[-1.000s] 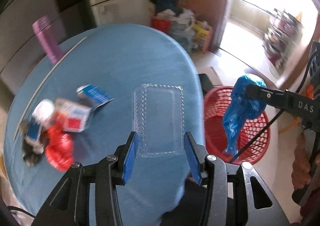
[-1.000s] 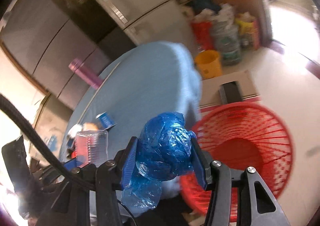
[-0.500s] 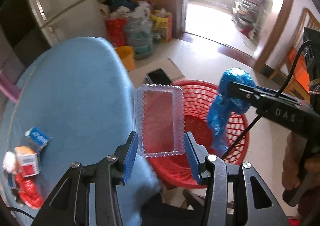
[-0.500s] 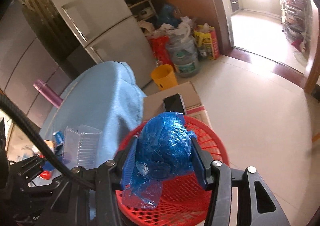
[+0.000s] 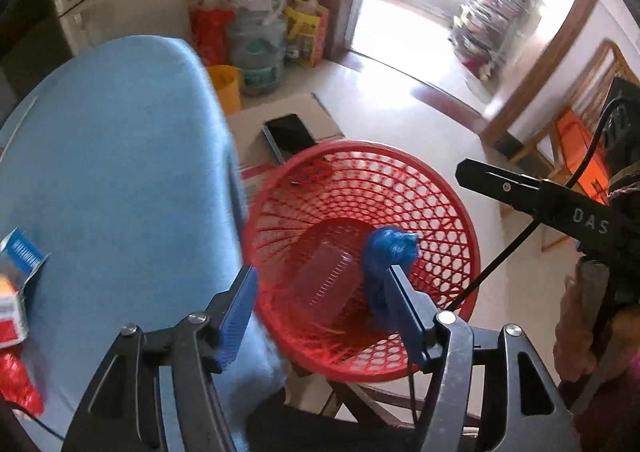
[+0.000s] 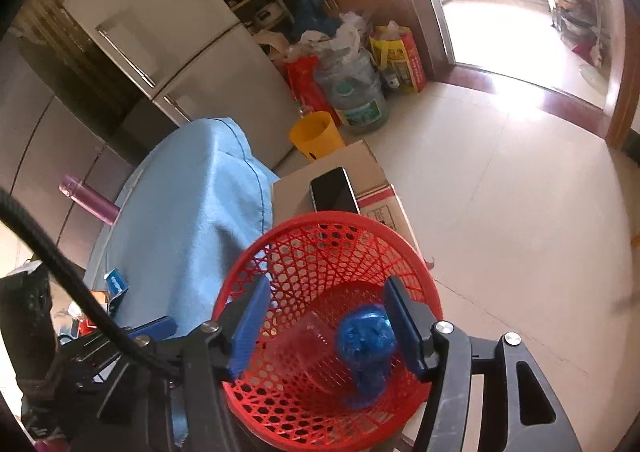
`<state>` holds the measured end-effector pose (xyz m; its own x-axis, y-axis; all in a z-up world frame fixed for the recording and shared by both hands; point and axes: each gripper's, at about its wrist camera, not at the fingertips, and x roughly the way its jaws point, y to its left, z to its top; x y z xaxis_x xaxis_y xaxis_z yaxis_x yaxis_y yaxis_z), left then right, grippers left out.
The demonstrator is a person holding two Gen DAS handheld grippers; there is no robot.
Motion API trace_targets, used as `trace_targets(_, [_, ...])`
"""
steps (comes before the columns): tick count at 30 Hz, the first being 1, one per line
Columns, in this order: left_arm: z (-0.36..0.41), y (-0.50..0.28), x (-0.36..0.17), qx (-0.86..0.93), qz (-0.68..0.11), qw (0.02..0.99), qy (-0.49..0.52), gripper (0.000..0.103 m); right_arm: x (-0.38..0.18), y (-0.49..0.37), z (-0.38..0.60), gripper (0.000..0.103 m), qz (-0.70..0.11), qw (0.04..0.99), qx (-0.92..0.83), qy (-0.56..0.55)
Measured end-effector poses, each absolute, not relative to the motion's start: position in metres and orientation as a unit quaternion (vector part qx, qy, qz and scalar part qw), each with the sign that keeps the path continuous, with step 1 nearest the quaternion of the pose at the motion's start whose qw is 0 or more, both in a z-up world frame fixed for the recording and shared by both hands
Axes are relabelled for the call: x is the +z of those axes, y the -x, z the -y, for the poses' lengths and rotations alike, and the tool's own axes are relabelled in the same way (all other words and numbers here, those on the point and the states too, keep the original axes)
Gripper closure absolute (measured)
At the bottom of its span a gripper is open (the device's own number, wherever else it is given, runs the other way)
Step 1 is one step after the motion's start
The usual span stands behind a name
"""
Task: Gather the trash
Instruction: 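Carry both items over the red basket and open both tools to drop them, then grasp the blue toothpaste box with the left tool while the right tool grasps the medicine box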
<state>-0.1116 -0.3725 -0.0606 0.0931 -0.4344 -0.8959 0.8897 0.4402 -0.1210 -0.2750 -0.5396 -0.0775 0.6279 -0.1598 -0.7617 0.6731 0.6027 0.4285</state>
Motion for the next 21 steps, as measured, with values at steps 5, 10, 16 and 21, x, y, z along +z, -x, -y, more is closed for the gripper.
trace_targets(5, [0.323,0.096,-0.040,-0.435,-0.468,0.738,-0.214,0.036,-0.068,0.244,0.515,0.040,-0.357,0.839,-0.220,-0.348])
trace_targets(10, [0.255,0.073,-0.025,-0.381,-0.464,0.781,-0.171,0.035,-0.053,0.196,0.475,0.040,-0.369,0.857,-0.159,-0.324])
trace_targets(16, [0.152,0.044,-0.018,-0.279,-0.457,0.835,-0.124,0.032,-0.042,0.136,0.416,0.040,-0.388,0.867,-0.076,-0.302])
trace_targets(21, [0.079,0.016,-0.028,-0.197,-0.464,0.859,-0.087,0.032,-0.038,0.095,0.366,0.040,-0.411,0.867,-0.012,-0.282])
